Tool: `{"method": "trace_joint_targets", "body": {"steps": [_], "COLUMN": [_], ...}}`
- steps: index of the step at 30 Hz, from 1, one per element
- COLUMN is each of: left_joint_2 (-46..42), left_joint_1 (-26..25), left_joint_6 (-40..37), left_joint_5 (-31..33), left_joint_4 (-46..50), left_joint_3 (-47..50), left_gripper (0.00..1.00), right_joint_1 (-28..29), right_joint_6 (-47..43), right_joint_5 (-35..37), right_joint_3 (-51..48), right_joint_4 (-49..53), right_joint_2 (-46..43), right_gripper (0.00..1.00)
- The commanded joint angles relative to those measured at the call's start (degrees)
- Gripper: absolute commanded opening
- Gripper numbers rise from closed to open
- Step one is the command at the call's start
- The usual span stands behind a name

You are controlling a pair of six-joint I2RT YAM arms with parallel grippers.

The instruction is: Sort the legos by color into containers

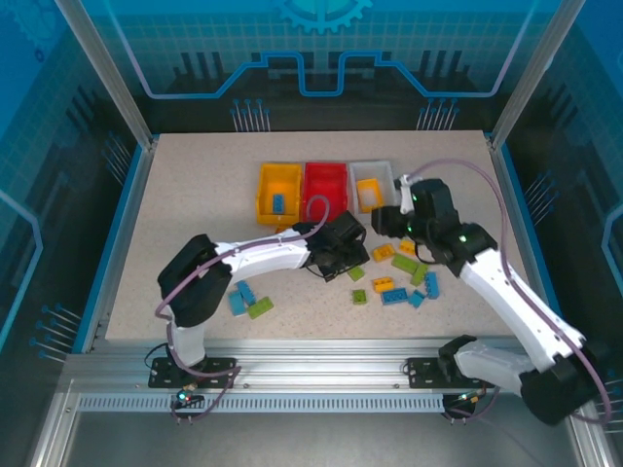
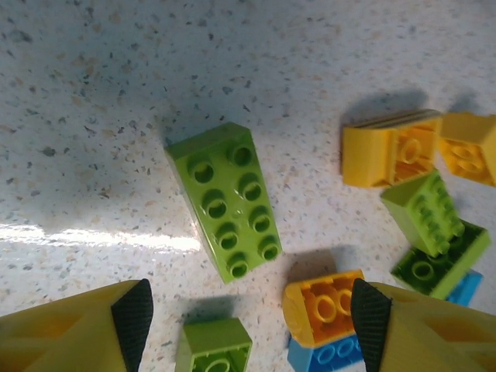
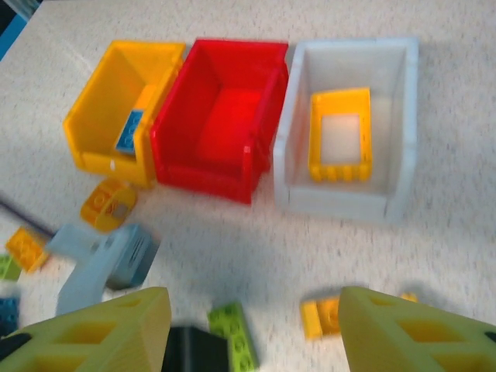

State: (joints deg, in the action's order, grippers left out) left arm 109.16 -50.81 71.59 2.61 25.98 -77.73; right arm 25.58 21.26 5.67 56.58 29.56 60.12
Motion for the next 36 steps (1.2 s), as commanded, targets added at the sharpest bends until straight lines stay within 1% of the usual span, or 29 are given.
{"method": "trace_joint_targets", "body": {"steps": [1,4,6,8,10,11,18,21,23,25,28,31,34,36], "left_joint_2": [3.2,6.0,7.7,8.3,9.0,9.6,12.5,12.9,12.7,11.5,7.1,2.8,1.7,2.6], "left_joint_1": [-0.1,-0.1,-0.2,-0.2,-0.2,-0.2,-0.2,0.0,-0.1,-0.1,0.0,1.2,4.3,6.8], "left_joint_6": [3.6,3.7,3.6,4.2,4.4,4.2,3.6,3.1,2.4,1.5,-1.5,-7.5,-15.6,-20.7], "left_joint_5": [-1.3,-2.1,-2.0,-1.8,-1.6,-1.4,-0.9,-0.2,0.6,2.1,6.5,10.6,11.8,10.5], "left_joint_4": [4.2,4.2,6.0,5.7,5.6,5.8,7.3,7.1,7.0,7.6,8.6,10.8,12.7,13.2], "left_joint_3": [-3.8,-5.4,-7.0,-7.0,-7.3,-7.8,-9.7,-9.8,-9.7,-9.6,-8.8,-9.9,-13.4,-16.4], "left_gripper": [0.73,0.72,0.71,0.68,0.65,0.64,0.54,0.47,0.37,0.31,0.27,0.25,0.25,0.25], "right_joint_1": [1.8,3.5,4.1,4.4,4.6,4.7,5.5,5.8,5.9,5.9,5.8,5.7,4.6,3.5], "right_joint_6": [2.1,4.0,5.0,5.7,6.0,6.1,6.6,6.8,6.7,6.6,6.3,6.7,7.8,9.0], "right_joint_5": [-1.9,-0.2,0.4,0.9,1.2,1.2,1.8,1.7,1.5,1.1,0.1,-2.1,-6.3,-9.6], "right_joint_3": [-3.1,-4.9,-5.7,-5.9,-5.9,-7.4,-6.9,-7.2,-7.3,-7.4,-7.3,-7.9,-9.7,-10.7], "right_joint_4": [3.3,6.9,8.4,9.3,9.5,9.5,8.7,8.2,8.0,7.6,6.7,3.2,-3.9,-9.6], "right_joint_2": [-7.0,-11.7,-13.5,-14.5,-14.8,-14.8,-13.5,-13.4,-13.4,-14.0,-14.9,-15.5,-15.0,-13.7], "right_gripper": [0.61,0.61,0.61,0.61,0.61,0.61,0.61,0.61,0.61,0.61,0.61,0.61,0.61,0.61]}}
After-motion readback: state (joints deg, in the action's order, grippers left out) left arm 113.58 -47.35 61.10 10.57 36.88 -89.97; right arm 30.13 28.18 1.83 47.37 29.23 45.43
